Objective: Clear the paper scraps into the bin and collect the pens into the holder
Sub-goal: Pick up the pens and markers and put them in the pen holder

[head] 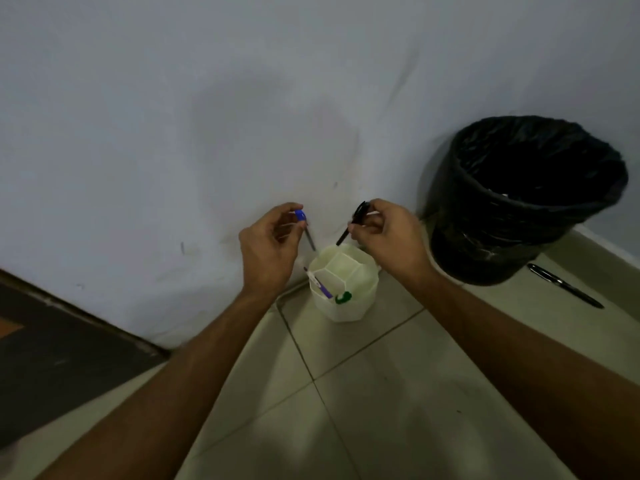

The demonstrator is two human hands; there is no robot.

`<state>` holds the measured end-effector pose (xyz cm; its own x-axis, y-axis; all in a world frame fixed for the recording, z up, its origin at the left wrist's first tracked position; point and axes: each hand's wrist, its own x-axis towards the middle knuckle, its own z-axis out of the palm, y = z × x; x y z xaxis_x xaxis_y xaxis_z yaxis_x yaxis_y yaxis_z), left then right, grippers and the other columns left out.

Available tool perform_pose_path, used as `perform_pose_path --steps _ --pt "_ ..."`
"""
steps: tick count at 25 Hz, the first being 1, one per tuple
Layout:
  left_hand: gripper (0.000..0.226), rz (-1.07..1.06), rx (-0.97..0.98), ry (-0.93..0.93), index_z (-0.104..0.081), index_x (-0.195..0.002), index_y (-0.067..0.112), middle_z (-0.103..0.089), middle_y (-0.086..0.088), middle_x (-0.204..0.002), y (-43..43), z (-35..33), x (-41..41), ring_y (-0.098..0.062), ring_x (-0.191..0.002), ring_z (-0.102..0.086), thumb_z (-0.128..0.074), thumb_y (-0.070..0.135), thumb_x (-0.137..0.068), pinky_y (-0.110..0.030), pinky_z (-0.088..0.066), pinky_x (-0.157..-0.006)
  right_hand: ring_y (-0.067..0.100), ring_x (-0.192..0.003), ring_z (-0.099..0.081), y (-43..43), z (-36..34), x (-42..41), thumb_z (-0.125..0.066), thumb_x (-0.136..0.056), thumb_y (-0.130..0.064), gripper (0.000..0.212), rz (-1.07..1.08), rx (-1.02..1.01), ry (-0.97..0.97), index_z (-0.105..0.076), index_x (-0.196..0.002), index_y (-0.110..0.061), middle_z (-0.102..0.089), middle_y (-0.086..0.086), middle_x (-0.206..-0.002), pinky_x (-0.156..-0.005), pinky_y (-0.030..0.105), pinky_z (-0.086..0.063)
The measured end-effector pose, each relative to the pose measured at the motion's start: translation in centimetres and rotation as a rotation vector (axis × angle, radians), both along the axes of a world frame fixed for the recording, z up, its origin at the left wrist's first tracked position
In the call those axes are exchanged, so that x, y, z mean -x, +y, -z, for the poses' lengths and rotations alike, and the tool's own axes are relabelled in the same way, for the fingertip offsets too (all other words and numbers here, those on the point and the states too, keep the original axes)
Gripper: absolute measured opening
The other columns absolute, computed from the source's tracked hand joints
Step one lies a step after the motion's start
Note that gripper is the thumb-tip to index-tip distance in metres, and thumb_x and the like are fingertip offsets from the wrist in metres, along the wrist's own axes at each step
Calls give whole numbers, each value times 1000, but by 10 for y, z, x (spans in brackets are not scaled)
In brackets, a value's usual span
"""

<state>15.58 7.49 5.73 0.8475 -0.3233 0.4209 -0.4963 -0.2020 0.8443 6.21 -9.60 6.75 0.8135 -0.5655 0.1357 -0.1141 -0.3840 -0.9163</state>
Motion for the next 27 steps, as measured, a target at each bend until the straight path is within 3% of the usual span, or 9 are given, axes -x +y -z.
perform_pose_path --steps 3,9,15,19,22,25,27 --pt "24 0 -67 -31 -71 -108 9 -74 0 -96 2 16 -3 -3 -86 -71 -72 9 -85 -20 -56 -84 9 -73 -71 13 23 -13 -72 -82 -17 16 7 80 96 -71 -96 -9 -76 3 -88 -76 26 -57" --pt "19 84 -348 18 -76 -102 12 -76 1 -94 -2 42 -6 -3 -79 -70 -72 16 -84 -15 -56 -81 18 -91 -67 21 46 -19 -67 -86 -26 23 -76 407 277 -75 -104 -15 -73 3 -106 -78 27 -52" --pt "13 139 -453 106 -75 -97 12 -75 3 -91 -9 53 -2 -5 -80 -69 -65 15 -89 -15 -56 -77 25 -96 -62 12 48 -20 -60 -91 -27 25 -238 379 385 -67 -106 -8 -68 10 -107 -81 35 -52" --pt "11 165 -466 164 -75 -91 14 -75 1 -88 -12 53 2 -11 -76 -70 -65 17 -89 -26 -60 -71 25 -82 -63 6 51 -14 -56 -89 -27 24 -236 419 501 -66 -99 -8 -69 10 -98 -76 39 -56" --pt "14 181 -486 208 -76 -95 14 -76 -1 -91 -17 50 6 -8 -78 -70 -66 22 -89 -18 -57 -64 25 -86 -65 5 51 -7 -61 -87 -29 26 -239 430 533 -68 -99 -7 -69 10 -98 -78 42 -57" --pt "24 153 -480 123 -74 -107 14 -74 0 -106 -29 39 12 -8 -87 -67 -60 26 -92 -19 -53 -76 25 -106 -61 -3 41 8 -70 -83 -37 46 -234 438 493 -61 -119 -11 -63 7 -116 -88 38 -53" --pt "28 155 -434 68 -71 -114 14 -71 0 -111 -45 27 12 -10 -93 -66 -58 27 -93 -23 -53 -82 23 -110 -59 -19 35 25 -69 -83 -41 52 -199 447 454 -59 -126 -14 -61 6 -123 -89 35 -51"
